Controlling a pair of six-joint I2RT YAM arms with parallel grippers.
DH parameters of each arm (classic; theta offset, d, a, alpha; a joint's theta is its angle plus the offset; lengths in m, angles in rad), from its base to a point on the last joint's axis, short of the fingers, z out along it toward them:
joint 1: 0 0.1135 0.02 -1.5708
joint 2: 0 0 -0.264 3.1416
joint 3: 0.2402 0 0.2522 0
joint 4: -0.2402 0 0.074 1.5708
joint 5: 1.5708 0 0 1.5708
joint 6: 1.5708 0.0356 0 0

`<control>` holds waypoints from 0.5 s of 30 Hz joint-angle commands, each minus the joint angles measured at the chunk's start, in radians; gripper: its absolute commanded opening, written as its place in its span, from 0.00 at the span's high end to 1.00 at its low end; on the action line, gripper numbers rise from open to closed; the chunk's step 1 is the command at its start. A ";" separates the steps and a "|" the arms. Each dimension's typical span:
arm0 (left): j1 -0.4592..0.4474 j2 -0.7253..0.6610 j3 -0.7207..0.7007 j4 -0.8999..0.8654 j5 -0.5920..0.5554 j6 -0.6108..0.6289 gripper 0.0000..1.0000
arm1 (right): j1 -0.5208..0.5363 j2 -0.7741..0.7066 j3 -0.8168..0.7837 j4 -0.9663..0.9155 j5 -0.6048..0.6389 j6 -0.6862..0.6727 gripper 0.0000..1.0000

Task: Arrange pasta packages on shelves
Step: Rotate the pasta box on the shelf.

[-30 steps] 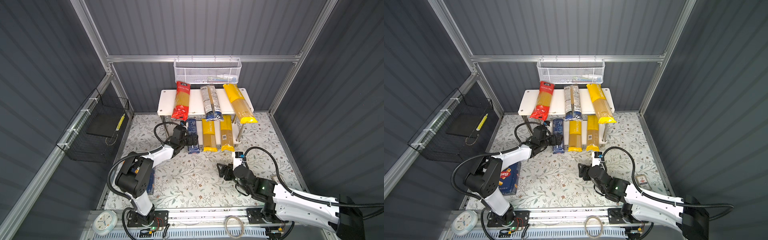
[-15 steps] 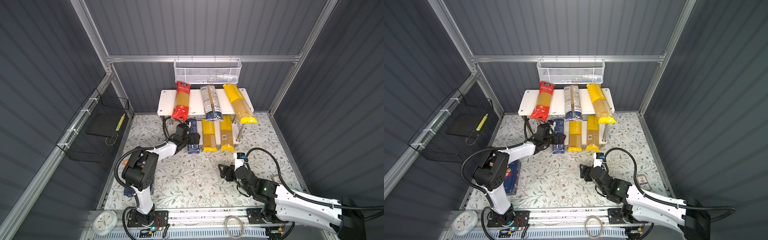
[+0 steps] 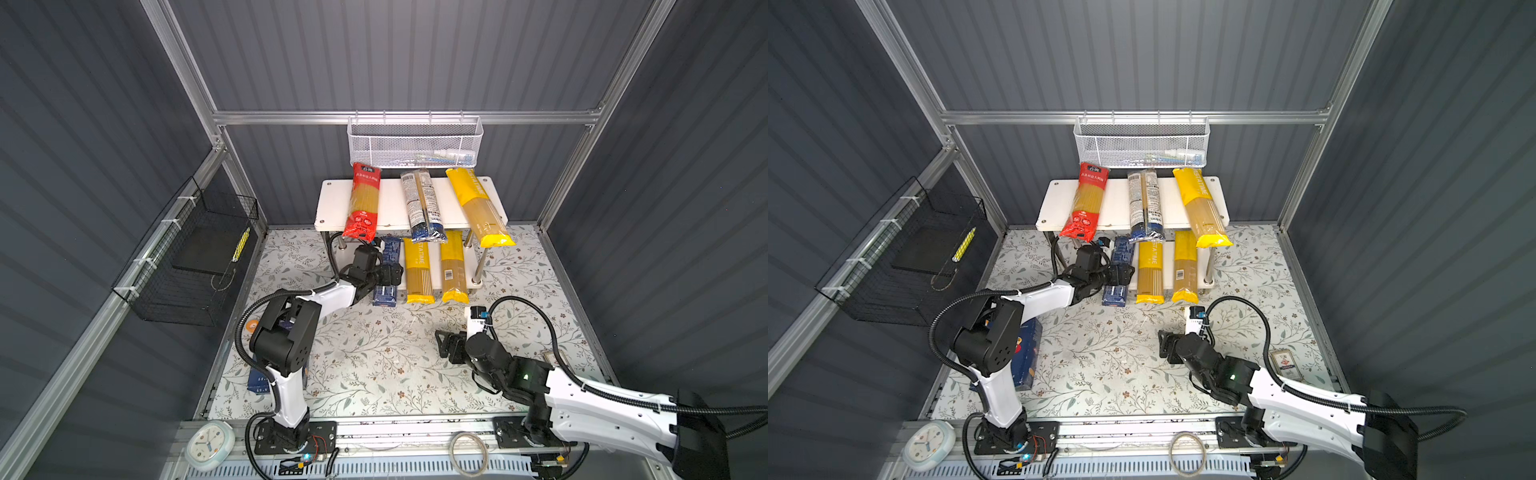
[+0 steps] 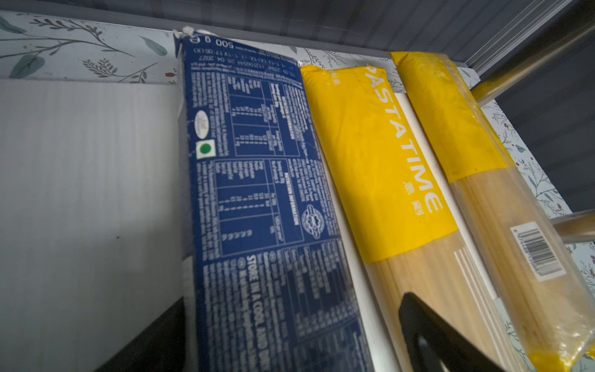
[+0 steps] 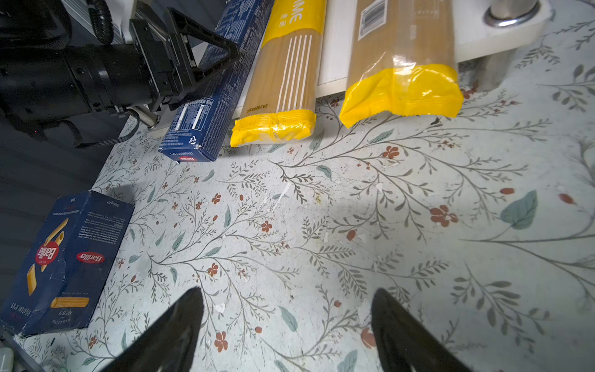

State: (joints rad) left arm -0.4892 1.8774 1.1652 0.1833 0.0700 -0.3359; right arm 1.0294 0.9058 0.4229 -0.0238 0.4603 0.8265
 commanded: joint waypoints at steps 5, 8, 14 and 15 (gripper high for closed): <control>0.001 -0.134 -0.030 -0.149 -0.110 0.014 0.01 | 0.001 0.053 0.051 -0.002 -0.043 -0.077 0.14; 0.001 -0.216 -0.077 -0.251 -0.142 0.012 0.01 | 0.001 0.062 0.063 -0.001 -0.061 -0.137 0.13; 0.001 -0.406 -0.187 -0.456 -0.224 -0.030 0.01 | -0.008 0.035 0.044 0.036 -0.066 -0.197 0.10; 0.001 -0.440 -0.202 -0.491 -0.239 -0.040 0.01 | -0.012 0.036 0.039 0.044 -0.075 -0.198 0.10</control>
State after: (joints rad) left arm -0.4900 1.4914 1.0023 -0.1440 -0.1024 -0.3458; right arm 1.0260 0.9546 0.4618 -0.0051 0.3981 0.6731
